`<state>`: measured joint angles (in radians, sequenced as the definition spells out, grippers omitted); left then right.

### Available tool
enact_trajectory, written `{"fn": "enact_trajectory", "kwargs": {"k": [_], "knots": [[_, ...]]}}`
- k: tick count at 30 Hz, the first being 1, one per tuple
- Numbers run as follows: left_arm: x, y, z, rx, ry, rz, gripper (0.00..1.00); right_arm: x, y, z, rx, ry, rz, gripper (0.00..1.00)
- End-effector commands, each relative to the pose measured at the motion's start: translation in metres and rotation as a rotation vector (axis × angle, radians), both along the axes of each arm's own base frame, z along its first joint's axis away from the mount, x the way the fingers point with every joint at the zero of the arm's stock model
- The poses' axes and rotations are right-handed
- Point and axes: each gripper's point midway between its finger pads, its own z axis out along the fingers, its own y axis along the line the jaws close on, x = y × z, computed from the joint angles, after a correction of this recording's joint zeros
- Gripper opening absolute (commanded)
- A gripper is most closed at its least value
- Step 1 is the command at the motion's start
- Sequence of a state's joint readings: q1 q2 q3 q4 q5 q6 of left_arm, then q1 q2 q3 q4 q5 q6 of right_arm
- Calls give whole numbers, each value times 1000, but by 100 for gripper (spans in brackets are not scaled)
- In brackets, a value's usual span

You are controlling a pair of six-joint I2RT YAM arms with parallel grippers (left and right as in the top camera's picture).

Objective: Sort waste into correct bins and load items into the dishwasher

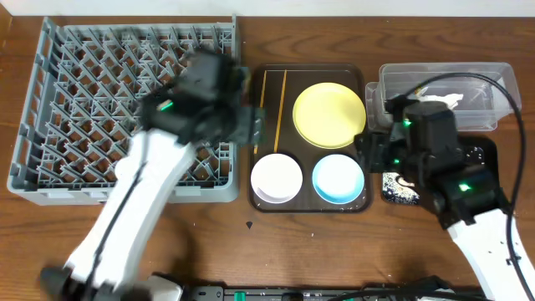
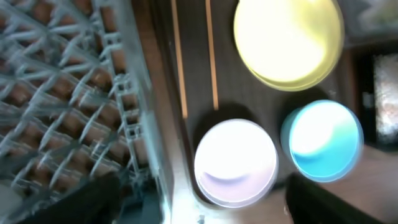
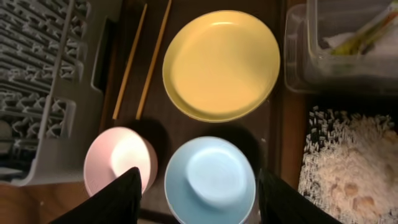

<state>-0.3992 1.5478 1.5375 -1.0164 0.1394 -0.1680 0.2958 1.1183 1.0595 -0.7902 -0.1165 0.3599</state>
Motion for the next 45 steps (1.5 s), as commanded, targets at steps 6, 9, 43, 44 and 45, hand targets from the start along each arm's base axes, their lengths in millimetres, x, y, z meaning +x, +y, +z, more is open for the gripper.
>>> {"fn": "enact_trajectory", "kwargs": {"k": [6, 9, 43, 44, 45], "knots": [[78, -47, -92, 50, -25, -16, 70, -12, -1, -6, 16, 59, 20, 57], [88, -55, -116, 63, -20, -28, 64, -13, -1, -7, 15, 64, 20, 57], [80, -60, -212, 175, 101, -44, 8, -23, -4, -16, -1, 121, 20, 54], [82, -60, -205, 169, 93, -37, 8, -24, -4, -16, -1, 122, 20, 54], [85, -59, -195, 161, 82, -27, 8, -24, -4, -16, -1, 124, 20, 54]]}}
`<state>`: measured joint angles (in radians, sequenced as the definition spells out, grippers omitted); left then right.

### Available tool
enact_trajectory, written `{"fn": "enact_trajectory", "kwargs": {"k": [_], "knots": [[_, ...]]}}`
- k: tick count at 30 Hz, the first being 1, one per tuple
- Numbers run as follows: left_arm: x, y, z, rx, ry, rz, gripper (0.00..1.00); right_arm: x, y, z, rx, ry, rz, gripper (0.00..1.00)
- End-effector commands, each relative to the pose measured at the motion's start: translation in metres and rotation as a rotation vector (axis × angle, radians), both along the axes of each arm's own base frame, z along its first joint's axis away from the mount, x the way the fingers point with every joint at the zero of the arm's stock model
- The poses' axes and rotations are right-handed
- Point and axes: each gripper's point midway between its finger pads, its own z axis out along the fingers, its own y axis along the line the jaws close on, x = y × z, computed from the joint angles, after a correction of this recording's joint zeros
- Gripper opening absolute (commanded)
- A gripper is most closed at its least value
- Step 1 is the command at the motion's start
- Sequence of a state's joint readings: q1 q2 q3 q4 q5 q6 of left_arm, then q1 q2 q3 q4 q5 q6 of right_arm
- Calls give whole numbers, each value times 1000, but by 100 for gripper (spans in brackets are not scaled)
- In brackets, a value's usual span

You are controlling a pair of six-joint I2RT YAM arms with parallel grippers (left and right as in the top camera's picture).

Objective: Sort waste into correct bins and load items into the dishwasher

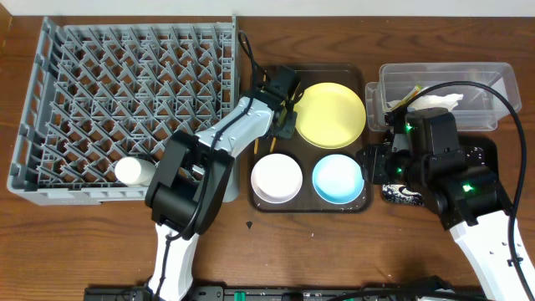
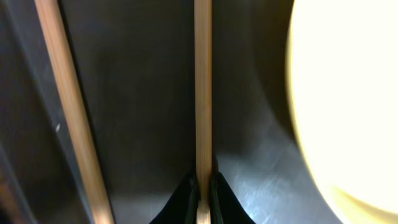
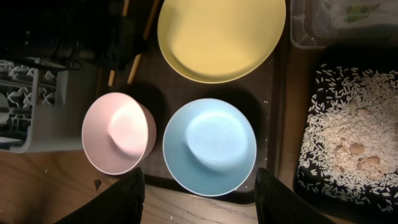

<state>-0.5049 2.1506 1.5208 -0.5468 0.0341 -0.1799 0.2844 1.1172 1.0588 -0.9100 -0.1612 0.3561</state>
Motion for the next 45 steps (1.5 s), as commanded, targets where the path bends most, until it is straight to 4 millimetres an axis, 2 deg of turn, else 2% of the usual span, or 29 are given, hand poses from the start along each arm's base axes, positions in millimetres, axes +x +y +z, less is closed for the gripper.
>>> {"fn": "enact_trajectory", "kwargs": {"k": [1, 5, 9, 11, 12, 15, 18, 26, 30, 33, 37, 41, 45], "knots": [[6, 10, 25, 4, -29, 30, 8, 0, -1, 1, 1, 2, 1, 54], [12, 17, 76, -38, -108, 50, 8, 0, -1, 1, 1, 2, 1, 53], [7, 31, 124, -68, -168, 73, 8, 0, -1, 1, 1, 1, 0, 53], [-5, 51, 149, -65, -170, 106, 8, 0, -1, 1, 1, 2, 1, 53], [-8, 60, 154, -58, -164, 125, 8, 0, -1, 1, 1, 2, 1, 53], [-12, 86, 155, 0, -150, 181, 8, 0, -1, 1, 1, 2, 1, 53], [-10, 108, 141, 53, -126, 228, 8, 0, -1, 1, 1, 2, 1, 53], [-7, 136, 88, 131, -11, 285, 8, -1, 1, 1, 10, 7, 8, 53], [-7, 141, 79, 138, 12, 294, 9, -2, 2, 1, 18, 10, 13, 53], [-7, 137, 87, 113, 6, 289, 22, -2, 2, 1, 18, 10, 13, 53], [-8, 127, 117, 37, -26, 274, 24, -2, 2, 1, 18, 10, 13, 53], [-9, 104, 151, -78, -92, 227, 24, -2, 2, 1, 18, 10, 13, 54], [-10, 74, 162, -118, -139, 154, 28, -2, 2, 1, 17, 10, 13, 54]]}}
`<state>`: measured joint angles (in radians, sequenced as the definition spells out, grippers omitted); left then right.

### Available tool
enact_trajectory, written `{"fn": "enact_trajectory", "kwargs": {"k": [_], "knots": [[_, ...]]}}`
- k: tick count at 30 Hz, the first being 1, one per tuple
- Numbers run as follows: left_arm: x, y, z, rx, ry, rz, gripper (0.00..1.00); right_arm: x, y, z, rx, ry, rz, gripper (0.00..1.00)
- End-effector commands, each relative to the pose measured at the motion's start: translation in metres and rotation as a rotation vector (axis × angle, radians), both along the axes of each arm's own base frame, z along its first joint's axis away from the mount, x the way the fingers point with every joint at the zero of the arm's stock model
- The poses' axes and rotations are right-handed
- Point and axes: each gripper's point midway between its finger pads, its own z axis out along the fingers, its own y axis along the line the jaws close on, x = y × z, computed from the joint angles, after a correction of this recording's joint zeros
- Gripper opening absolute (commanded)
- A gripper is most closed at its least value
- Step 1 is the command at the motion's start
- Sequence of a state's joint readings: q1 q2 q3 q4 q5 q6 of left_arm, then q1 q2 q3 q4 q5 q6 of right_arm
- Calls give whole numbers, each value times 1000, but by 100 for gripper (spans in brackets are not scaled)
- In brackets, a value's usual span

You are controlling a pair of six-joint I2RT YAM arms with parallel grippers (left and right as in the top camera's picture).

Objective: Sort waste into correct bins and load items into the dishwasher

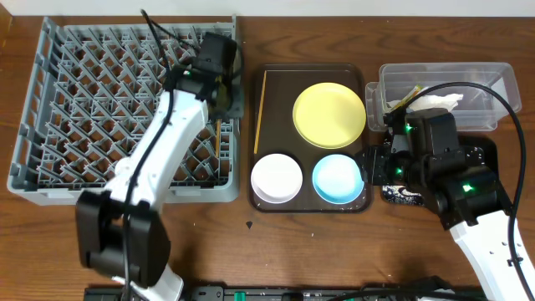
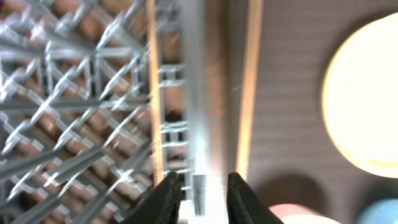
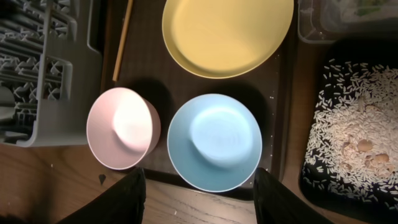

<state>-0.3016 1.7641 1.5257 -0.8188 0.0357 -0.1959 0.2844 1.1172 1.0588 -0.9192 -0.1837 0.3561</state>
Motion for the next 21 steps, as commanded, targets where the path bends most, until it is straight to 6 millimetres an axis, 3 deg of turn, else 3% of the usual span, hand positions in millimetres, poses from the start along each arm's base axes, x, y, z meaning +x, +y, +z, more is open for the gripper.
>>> {"fn": "enact_trajectory", "kwargs": {"k": [1, 4, 8, 16, 21], "knots": [[0, -37, 14, -54, -47, -96, 30, 1, -1, 2, 2, -4, 0, 54], [4, -58, -1, -15, -65, -163, 38, 1, -1, 2, 2, -5, 0, 54], [17, -65, -34, 95, -75, -165, 50, 1, -1, 2, 3, -4, 0, 54], [36, -64, -96, 194, -40, -158, 51, 1, -1, 2, 3, -4, 0, 55], [38, -64, -131, 214, 0, -161, 51, 1, -1, 2, 3, -4, 0, 55]]}}
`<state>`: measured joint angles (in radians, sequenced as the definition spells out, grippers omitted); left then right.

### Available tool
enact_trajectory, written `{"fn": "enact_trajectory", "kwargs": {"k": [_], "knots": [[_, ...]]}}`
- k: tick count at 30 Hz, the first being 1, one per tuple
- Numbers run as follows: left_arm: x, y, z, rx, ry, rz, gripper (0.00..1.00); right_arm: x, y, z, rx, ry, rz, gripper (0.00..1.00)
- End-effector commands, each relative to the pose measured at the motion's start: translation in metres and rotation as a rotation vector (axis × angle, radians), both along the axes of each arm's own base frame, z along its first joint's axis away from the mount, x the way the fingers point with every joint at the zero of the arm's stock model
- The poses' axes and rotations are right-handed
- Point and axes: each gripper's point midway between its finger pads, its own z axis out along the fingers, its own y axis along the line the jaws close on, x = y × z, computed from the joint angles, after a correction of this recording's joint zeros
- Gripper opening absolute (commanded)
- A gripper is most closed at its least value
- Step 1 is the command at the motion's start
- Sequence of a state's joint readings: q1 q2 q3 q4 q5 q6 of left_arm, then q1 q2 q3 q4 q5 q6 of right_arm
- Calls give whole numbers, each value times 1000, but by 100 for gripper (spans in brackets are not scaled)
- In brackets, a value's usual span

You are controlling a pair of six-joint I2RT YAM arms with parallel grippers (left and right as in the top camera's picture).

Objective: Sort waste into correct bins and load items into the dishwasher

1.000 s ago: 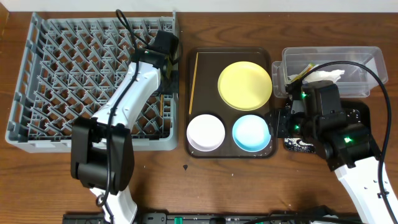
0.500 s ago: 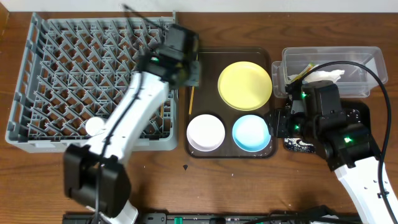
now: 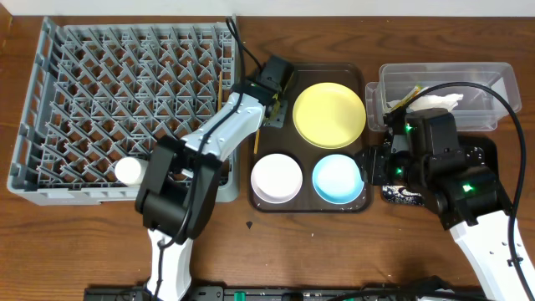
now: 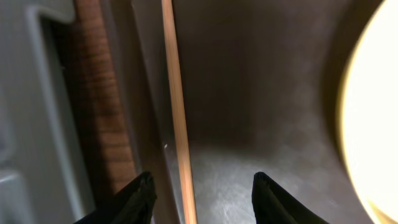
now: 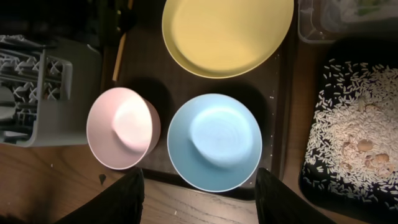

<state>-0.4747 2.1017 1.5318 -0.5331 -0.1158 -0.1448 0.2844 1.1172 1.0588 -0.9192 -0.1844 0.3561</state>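
One wooden chopstick lies along the left side of the brown tray. My left gripper is low over it, open, with a finger on each side. A second chopstick lies in the grey dish rack near its right wall. The tray also holds a yellow plate, a pink bowl and a blue bowl. My right gripper hangs open and empty above the tray's front right edge.
A clear bin with wrappers stands at the back right. In front of it, a black tray of spilled rice lies partly under my right arm. A white cup sits in the rack's front row.
My left gripper was over the rack's right edge. Now it is down over the tray's left side, open around the chopstick there. The right arm has not moved.
Two chopsticks first lay side by side in the tray, with my left arm above them. Then my left gripper was shut on the right one. Later one chopstick lay in the rack and one in the tray. Now the gripper straddles the tray's chopstick.
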Motion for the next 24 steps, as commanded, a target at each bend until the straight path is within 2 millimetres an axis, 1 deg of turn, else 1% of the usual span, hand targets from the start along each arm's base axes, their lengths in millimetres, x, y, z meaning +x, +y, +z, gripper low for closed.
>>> {"fn": "enact_trajectory", "kwargs": {"k": [1, 5, 9, 11, 15, 17, 24], "knots": [[1, 8, -22, 52, 19, 0, 51, 1, -1, 2, 2, -4, 0, 55], [-2, 9, -42, 71, 55, -1, 51, 1, -1, 2, 2, -4, 0, 55], [-5, 9, -51, 71, 76, -4, 51, 1, -1, 2, 2, -4, 0, 55], [-9, 2, -53, 35, 98, -17, 49, 1, -1, 2, 2, -4, 0, 55], [-17, -16, -54, -57, 140, -54, 43, 1, -1, 2, 2, -5, 0, 55], [-19, -20, -54, -80, 152, -62, 40, 1, -1, 2, 2, -5, 0, 55], [-24, -28, -54, -126, 179, -79, 39, 1, -1, 2, 2, -4, 0, 54]]}}
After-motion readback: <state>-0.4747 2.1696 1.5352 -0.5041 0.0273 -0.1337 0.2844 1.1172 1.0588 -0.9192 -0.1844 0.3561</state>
